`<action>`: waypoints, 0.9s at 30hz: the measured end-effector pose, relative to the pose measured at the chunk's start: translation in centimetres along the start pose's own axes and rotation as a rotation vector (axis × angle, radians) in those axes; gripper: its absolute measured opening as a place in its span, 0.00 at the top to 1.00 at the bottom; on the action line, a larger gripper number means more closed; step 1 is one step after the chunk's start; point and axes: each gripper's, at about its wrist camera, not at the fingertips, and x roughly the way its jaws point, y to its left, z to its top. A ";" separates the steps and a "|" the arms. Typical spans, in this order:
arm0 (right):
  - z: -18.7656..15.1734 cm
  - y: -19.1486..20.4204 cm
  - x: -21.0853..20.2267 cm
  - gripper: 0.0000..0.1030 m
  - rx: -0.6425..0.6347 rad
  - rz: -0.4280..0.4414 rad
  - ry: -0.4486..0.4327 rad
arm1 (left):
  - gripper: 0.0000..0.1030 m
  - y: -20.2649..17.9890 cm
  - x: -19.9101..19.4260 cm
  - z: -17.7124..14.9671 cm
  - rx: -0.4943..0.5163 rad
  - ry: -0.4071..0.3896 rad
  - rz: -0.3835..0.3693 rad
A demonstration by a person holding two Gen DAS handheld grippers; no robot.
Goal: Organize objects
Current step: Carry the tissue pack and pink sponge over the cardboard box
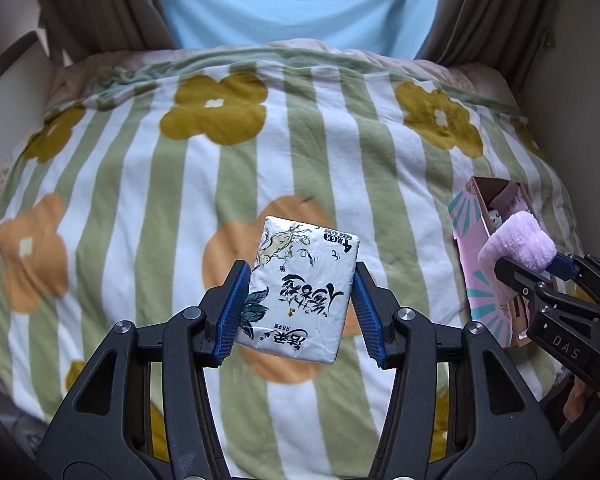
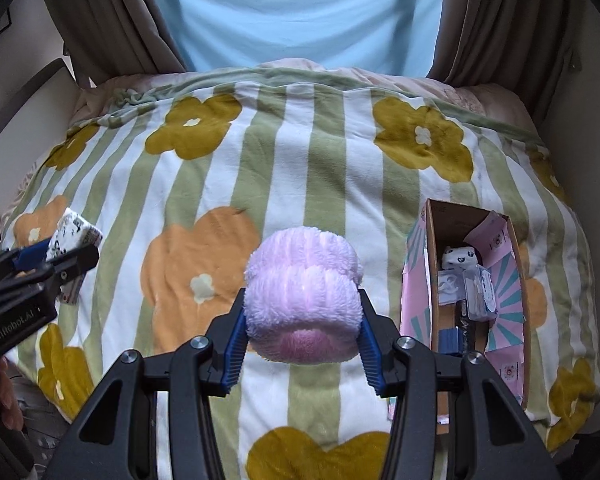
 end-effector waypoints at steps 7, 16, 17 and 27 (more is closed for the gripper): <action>-1.6 0.5 -1.7 0.56 -0.025 0.021 0.005 | 0.54 -1.0 -1.5 -2.8 -0.009 0.007 -0.012; -1.8 0.9 -3.4 0.56 -0.039 0.039 -0.020 | 0.54 -1.8 -2.4 -3.0 0.017 0.024 0.007; -1.8 0.9 -3.5 0.56 -0.040 0.040 -0.023 | 0.54 -1.8 -2.4 -3.0 0.018 0.024 0.007; -1.3 -0.7 -4.5 0.56 -0.014 0.026 -0.050 | 0.54 -3.6 -3.7 -1.9 0.051 -0.002 -0.004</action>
